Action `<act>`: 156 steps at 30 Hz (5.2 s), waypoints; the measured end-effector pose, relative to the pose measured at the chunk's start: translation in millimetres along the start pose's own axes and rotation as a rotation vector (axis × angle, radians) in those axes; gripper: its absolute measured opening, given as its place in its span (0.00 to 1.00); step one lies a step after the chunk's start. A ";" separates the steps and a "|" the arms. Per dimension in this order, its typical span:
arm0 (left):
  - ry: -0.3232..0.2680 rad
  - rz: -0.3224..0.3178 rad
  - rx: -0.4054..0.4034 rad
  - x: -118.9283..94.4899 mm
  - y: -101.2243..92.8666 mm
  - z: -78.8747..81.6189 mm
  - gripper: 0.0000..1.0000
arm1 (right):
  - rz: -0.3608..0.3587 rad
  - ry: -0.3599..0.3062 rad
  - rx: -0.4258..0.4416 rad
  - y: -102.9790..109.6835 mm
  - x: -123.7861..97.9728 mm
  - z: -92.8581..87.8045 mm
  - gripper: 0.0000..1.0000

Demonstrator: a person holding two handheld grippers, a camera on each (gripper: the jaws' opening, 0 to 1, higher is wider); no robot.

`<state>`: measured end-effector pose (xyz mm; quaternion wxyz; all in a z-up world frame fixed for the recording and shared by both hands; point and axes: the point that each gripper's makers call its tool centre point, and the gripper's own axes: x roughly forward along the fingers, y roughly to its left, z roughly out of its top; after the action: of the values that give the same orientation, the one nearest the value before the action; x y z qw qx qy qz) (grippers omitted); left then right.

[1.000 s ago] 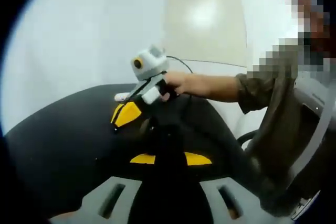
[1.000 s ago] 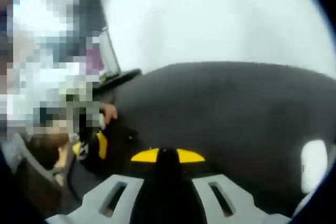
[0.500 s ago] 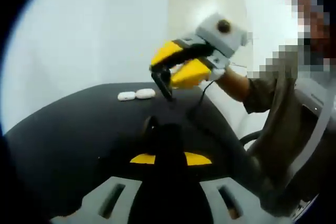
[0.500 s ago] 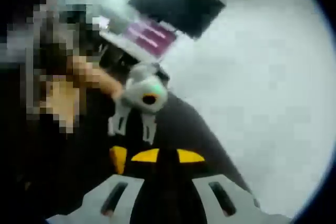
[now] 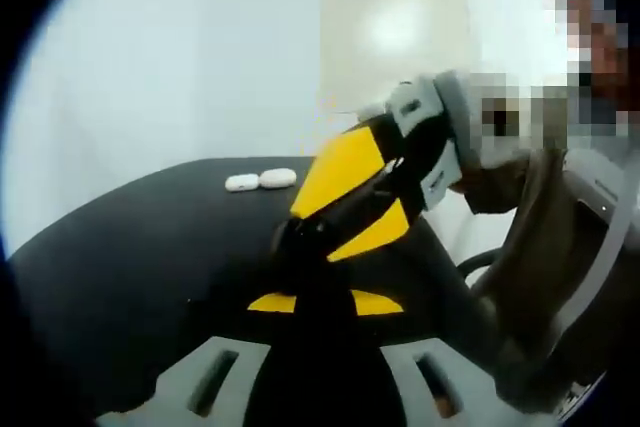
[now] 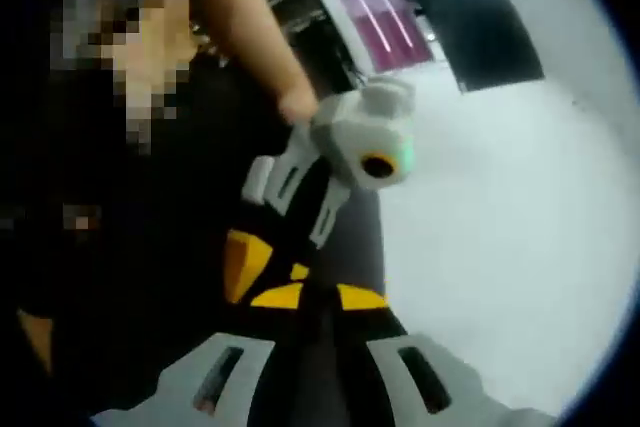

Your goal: Pick up three earphones and place each one into its charging case using tactile feedback, ensure that each earphone is properly inserted and securely positioned inside the case.

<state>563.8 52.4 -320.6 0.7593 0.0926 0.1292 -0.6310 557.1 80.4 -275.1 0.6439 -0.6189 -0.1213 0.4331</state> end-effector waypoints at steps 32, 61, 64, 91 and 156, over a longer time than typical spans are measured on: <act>-0.002 0.000 0.015 3.1 2.3 -0.3 0.15 | -0.011 -0.169 0.690 -46.9 -28.6 -32.3 0.13; -0.015 -0.004 0.041 1.0 -1.5 0.4 0.15 | 0.342 -0.170 1.265 7.7 66.8 -65.7 0.16; -0.014 -0.005 0.039 1.5 -1.8 0.5 0.15 | 0.380 -0.160 1.216 7.4 58.5 -68.4 0.15; -0.017 -0.006 0.039 1.7 -1.2 1.7 0.15 | 0.326 0.030 0.833 7.9 8.5 -140.0 0.22; -0.014 -0.005 0.027 2.7 -2.1 1.3 0.15 | 0.126 -0.202 1.051 -22.4 -8.0 -98.1 0.12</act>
<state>562.2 49.1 -320.2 0.7573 0.0981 0.1153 -0.6353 629.4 10.0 -271.9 0.8246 -0.1749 0.0878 0.5307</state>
